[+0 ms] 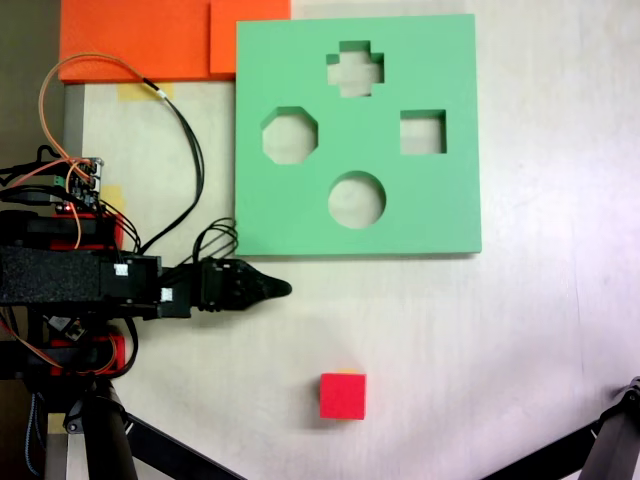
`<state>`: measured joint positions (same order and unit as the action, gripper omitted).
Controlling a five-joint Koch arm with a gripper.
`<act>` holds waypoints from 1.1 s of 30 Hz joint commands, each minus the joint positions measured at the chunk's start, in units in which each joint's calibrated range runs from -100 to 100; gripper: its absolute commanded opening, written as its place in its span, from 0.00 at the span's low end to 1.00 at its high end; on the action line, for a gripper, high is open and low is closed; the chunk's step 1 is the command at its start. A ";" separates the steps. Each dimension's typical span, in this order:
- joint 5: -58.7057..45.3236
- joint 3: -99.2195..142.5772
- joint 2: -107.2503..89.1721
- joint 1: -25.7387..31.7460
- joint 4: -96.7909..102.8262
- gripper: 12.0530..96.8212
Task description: Put the square block into the corresponding hole
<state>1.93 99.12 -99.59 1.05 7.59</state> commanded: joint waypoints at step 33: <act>44.64 -72.00 7.13 -5.62 -64.06 0.37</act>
<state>47.11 32.19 -95.35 -4.08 -51.84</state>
